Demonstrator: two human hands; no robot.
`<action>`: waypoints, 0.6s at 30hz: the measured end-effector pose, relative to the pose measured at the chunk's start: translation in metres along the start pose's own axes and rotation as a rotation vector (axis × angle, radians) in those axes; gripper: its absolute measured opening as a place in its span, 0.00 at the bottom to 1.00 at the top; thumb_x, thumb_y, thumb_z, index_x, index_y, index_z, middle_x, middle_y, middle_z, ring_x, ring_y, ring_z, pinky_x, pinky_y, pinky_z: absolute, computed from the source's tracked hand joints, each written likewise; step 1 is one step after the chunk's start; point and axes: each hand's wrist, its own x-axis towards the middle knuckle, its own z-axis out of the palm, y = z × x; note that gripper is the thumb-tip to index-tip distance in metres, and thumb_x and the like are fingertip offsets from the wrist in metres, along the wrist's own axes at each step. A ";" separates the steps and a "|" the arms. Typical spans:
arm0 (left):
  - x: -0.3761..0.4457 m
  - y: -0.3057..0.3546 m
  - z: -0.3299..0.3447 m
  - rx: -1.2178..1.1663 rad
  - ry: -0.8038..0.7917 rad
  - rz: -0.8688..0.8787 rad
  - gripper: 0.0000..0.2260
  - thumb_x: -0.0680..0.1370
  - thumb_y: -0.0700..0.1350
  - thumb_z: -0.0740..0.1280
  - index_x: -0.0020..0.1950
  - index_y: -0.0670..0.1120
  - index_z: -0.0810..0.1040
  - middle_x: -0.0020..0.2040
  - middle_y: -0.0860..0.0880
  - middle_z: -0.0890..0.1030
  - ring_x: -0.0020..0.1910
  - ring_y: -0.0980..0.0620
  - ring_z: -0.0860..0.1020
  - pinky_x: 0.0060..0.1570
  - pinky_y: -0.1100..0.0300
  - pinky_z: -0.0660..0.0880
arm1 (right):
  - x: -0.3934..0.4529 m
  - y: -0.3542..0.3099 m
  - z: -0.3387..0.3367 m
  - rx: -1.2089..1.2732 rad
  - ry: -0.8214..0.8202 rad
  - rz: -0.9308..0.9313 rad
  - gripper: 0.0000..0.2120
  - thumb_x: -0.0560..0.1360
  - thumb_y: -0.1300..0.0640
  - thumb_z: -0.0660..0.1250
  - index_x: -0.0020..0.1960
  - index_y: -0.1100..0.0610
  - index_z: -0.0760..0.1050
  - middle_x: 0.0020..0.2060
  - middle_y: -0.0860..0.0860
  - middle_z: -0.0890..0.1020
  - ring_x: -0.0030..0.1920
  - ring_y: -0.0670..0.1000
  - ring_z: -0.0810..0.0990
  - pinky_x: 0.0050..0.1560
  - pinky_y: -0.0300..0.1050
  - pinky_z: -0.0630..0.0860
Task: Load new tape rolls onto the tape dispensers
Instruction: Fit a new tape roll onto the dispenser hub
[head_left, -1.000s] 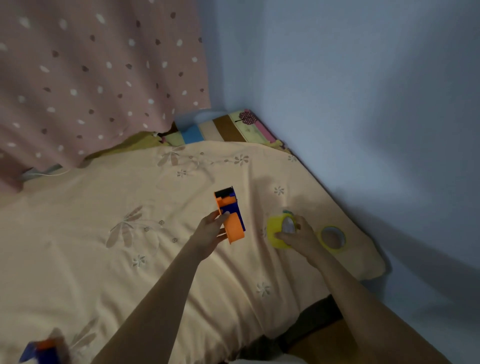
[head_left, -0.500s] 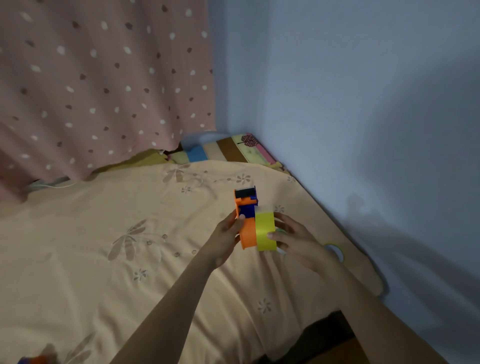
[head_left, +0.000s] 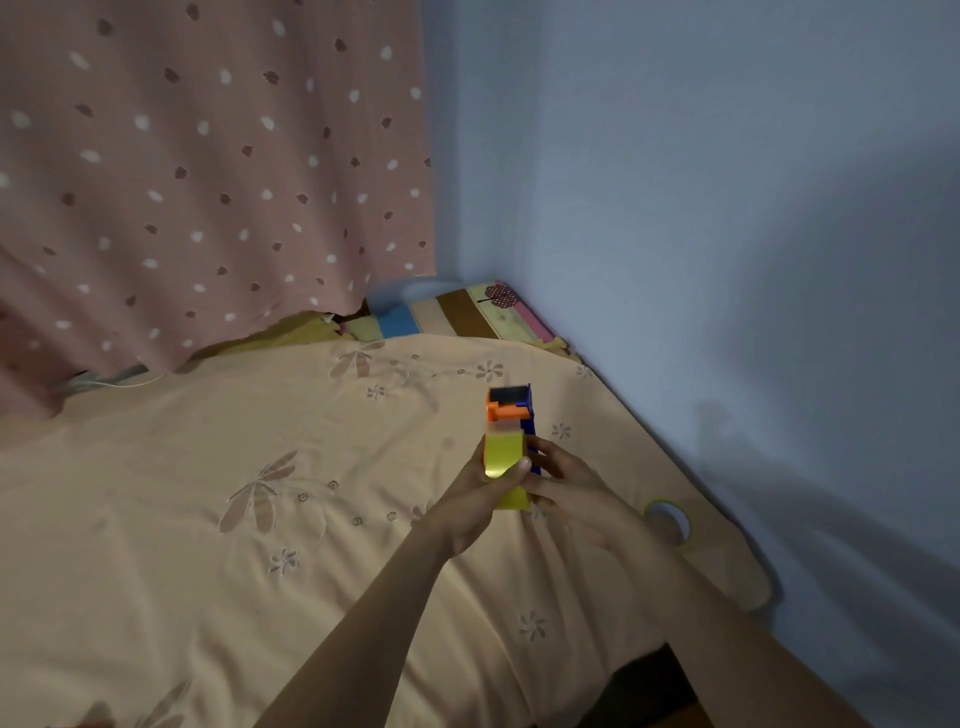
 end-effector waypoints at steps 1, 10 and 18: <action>0.001 -0.001 0.000 -0.014 0.018 0.002 0.23 0.76 0.54 0.73 0.69 0.53 0.73 0.60 0.50 0.84 0.60 0.51 0.82 0.52 0.60 0.80 | 0.000 -0.001 0.002 0.006 -0.016 0.003 0.37 0.68 0.42 0.76 0.74 0.43 0.68 0.68 0.45 0.77 0.64 0.48 0.79 0.64 0.49 0.79; 0.010 -0.003 -0.006 -0.004 0.129 0.042 0.24 0.69 0.34 0.77 0.62 0.50 0.79 0.51 0.48 0.86 0.50 0.50 0.85 0.46 0.60 0.81 | 0.009 -0.014 0.012 0.147 -0.080 0.112 0.26 0.82 0.46 0.59 0.79 0.49 0.60 0.73 0.50 0.70 0.74 0.52 0.69 0.76 0.50 0.65; 0.006 0.010 -0.019 -0.106 0.207 0.010 0.29 0.62 0.35 0.71 0.64 0.40 0.78 0.53 0.45 0.83 0.52 0.48 0.81 0.49 0.55 0.80 | 0.017 -0.022 0.006 -0.515 0.416 -0.142 0.20 0.77 0.53 0.70 0.67 0.55 0.74 0.58 0.52 0.82 0.54 0.51 0.82 0.48 0.40 0.77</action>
